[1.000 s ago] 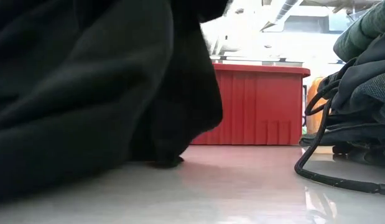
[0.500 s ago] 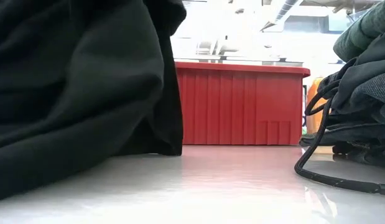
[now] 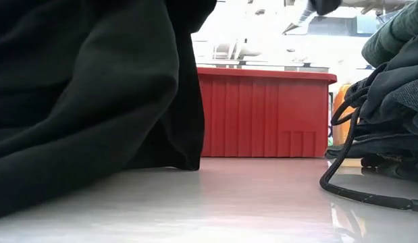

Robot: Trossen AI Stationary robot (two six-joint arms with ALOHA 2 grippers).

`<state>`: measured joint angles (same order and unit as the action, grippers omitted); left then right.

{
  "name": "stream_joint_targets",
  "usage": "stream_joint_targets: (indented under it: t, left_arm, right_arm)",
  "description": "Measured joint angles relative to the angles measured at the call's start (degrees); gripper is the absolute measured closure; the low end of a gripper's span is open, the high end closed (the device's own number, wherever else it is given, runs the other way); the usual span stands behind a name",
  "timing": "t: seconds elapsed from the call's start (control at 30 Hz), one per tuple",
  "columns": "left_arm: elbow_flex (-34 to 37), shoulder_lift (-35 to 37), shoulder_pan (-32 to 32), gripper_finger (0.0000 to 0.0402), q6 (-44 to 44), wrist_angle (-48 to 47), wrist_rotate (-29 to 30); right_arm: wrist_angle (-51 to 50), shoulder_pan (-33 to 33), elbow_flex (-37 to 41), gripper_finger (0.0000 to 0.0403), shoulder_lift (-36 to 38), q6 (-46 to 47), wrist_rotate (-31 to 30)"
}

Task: Fold laundry
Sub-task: Remove the black shirt from the red bin

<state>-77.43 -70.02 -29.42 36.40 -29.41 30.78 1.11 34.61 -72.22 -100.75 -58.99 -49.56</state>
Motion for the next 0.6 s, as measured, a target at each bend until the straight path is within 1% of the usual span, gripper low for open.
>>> stream_joint_targets:
  t: [0.07,0.13,0.23,0.37,0.5,0.6]
  left_arm:
    - [0.0,0.0,0.7,0.0401,1.6,0.0,-1.0]
    - [0.0,0.0,1.1,0.0401,2.1,0.0,-1.8]
    - [0.0,0.0,1.5,0.0401,2.8,0.0,-2.0]
    - [0.0,0.0,2.0,0.0401,3.4,-0.4,-2.0]
    - [0.0,0.0,2.6,0.0401,4.6,-1.7,-2.0]
    - [0.0,0.0,2.6,0.0401,5.0,-2.8,-2.0]
  right_arm:
    - [1.9,0.0,-0.5,0.0137,-2.1,-6.2,-4.5]
    - [3.5,-0.2,-0.6,0.0138,-3.8,-9.4,-7.2]
    - [5.8,-0.7,-0.6,0.0143,-5.8,-10.1,-7.5]
    - [14.1,-0.7,-0.6,0.0163,-7.4,-12.8,-8.8]
    - [19.7,-1.0,-0.6,0.0213,-7.3,-15.5,-10.7]
    - [24.2,-1.8,-0.6,0.0273,-7.3,-16.1,-12.9]
